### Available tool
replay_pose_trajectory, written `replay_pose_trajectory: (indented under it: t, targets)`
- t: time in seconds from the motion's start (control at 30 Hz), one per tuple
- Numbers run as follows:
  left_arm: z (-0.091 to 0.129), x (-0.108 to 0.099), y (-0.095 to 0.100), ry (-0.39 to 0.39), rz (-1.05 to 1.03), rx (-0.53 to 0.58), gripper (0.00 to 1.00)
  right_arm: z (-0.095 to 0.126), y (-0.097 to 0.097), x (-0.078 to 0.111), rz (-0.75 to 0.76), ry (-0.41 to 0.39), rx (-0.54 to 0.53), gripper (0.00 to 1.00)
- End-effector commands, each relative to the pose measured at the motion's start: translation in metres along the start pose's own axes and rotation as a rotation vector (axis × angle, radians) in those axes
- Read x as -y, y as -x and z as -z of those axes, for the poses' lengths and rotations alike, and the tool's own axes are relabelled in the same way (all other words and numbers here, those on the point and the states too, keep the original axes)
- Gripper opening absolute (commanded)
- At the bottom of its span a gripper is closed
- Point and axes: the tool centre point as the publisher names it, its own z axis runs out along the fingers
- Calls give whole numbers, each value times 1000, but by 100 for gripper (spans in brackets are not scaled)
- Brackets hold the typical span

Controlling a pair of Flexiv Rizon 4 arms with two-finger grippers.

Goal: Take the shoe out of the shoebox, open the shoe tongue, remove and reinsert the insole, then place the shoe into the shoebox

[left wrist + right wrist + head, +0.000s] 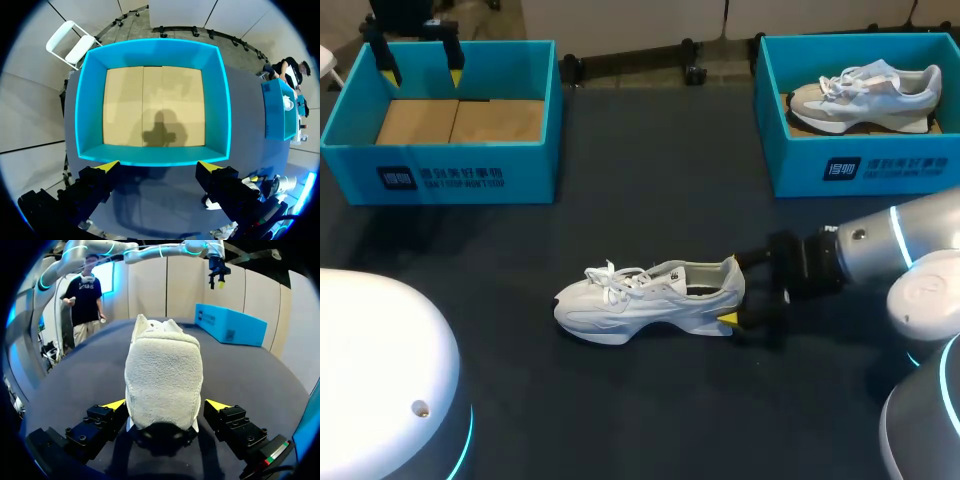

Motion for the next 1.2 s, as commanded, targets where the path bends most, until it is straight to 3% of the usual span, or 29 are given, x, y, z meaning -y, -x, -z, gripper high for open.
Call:
replay_pose_trajectory:
  t: [0.03, 0.5, 0.53, 0.57, 0.6, 0.63, 0.67, 1.2]
  targets:
    - [0, 0, 0, 0, 0, 1, 100, -11, 4, 0, -2, 3, -11, 100]
    - [0, 0, 0, 0, 0, 1, 100, -18, 4, 3, -9, 1, -37, 100]
    - [0, 0, 0, 0, 0, 1, 100, -18, 4, 3, -4, 0, -41, 86]
    - [0, 0, 0, 0, 0, 1, 100, -18, 4, 3, -4, 0, -41, 49]
    - [0, 0, 0, 0, 0, 1, 100, -17, 4, 2, -3, 0, -42, 34]
    - [0, 0, 0, 0, 0, 1, 100, -17, 3, 2, -3, 0, -42, 6]
    - [0, 0, 0, 0, 0, 1, 100, -16, 3, 2, -3, 0, -41, 0]
    - [0, 0, 0, 0, 0, 1, 100, 4, 3, 8, 6, -32, -31, 0]
